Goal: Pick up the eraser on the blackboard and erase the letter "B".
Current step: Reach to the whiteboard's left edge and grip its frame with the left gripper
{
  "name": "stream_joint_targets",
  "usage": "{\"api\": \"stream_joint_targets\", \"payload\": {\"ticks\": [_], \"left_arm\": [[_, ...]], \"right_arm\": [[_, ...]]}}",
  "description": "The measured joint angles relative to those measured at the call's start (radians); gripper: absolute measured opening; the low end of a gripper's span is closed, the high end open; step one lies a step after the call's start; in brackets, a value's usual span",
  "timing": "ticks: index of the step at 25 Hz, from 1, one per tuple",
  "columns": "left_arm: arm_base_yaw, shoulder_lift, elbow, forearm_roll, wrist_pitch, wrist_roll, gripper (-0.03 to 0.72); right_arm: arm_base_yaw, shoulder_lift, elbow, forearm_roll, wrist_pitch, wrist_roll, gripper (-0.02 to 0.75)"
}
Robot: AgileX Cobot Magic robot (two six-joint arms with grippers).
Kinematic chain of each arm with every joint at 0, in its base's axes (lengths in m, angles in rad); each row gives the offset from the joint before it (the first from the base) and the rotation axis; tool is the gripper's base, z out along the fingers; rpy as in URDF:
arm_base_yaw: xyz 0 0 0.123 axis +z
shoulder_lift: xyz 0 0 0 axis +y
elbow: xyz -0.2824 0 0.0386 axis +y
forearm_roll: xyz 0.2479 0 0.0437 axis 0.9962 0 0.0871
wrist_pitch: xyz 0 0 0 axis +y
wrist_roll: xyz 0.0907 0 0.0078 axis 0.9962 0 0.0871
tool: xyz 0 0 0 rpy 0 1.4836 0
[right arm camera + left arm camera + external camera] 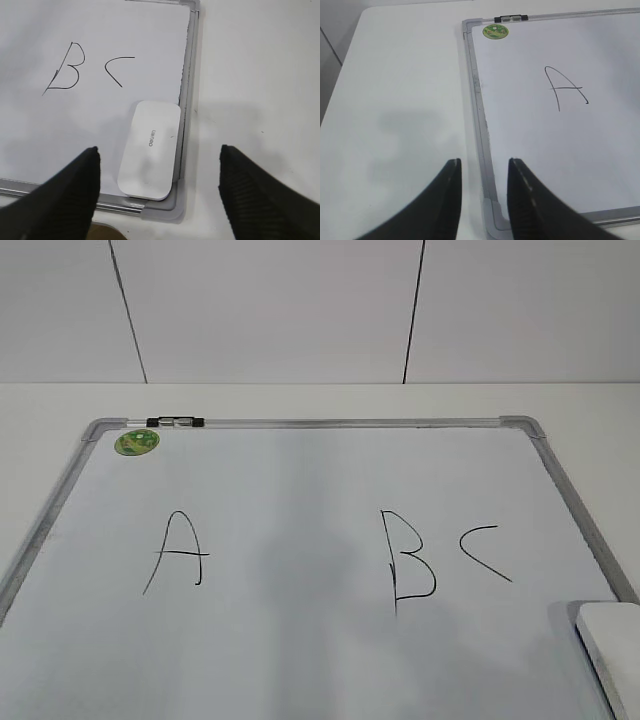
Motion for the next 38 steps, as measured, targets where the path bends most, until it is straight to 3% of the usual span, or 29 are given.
{"api": "stream_joint_targets", "payload": {"ticks": [26,38], "left_arm": [[0.0,0.0,0.0,0.0,0.0,0.0,0.235],[0.0,0.068,0.0,-0.002,0.001,-0.004,0.237]], "right_arm": [[0.0,0.0,0.0,0.0,0.002,0.005,0.571],[0.0,0.286,-0.023,0.072,0.041,0.069,0.571]]}}
